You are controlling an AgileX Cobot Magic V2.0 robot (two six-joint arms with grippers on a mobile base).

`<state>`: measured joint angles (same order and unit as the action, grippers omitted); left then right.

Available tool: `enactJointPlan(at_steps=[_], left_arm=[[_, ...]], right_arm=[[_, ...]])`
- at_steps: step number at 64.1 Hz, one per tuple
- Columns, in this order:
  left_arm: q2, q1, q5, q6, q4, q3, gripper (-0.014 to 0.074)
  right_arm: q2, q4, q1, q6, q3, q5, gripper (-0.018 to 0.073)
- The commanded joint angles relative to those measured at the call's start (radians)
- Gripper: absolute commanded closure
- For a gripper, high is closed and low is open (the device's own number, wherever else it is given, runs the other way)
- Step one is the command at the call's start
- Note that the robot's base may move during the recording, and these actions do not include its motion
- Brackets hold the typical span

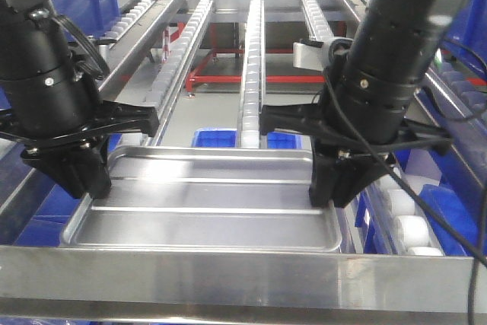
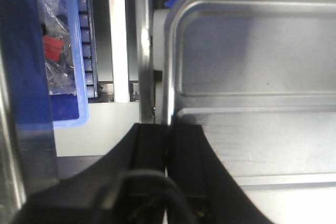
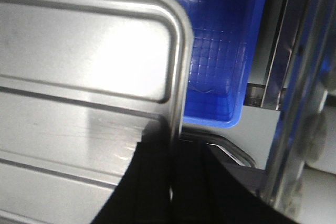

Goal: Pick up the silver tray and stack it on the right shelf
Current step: 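Lift the silver tray off the rollers with both grippers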

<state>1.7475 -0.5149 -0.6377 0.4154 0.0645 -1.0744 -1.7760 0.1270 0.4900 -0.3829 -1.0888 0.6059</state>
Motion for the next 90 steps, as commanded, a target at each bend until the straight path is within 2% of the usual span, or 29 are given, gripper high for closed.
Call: enactJointPlan(at_steps=[1,11,30,40,48,54,62,90], left_arm=[[-0.04,-0.002,-0.017,0.011,0.027,-0.059,0.0689],[-0.073,-0.005,-0.123,0.011,0.058,-0.144,0.0689],[-0.227,-0.006,-0.232,0.011,0.041,-0.19,0.0689],[-0.3,-0.04,-0.291,0.011,0.045,-0.19,0.0689],[-0.35,-0.089,-0.319,0.035,0.045,-0.19,0.0689],[-0.375,-0.126,-0.34,0.037,0.045,-0.19,0.0689],[-0.373,-0.16,-0.368,0.037,0.06,-0.19,0.0689],[-0.373,-0.163,-0.386,0.035,0.068,-0.188,0.0689]], right_arm=[[0.05,-0.038,0.002,0.012,-0.07,0.042,0.0503],[0.092,-0.049,0.002,0.012,-0.152,0.115,0.0503],[0.251,-0.091,0.004,0.012,-0.165,0.228,0.0503],[0.312,-0.169,0.046,-0.008,-0.165,0.328,0.0503],[0.345,-0.261,0.107,-0.092,-0.165,0.391,0.0503],[0.354,-0.284,0.153,-0.133,-0.165,0.397,0.0503],[0.352,-0.284,0.178,-0.137,-0.165,0.381,0.0503],[0.352,-0.287,0.18,-0.137,-0.165,0.377,0.0503]])
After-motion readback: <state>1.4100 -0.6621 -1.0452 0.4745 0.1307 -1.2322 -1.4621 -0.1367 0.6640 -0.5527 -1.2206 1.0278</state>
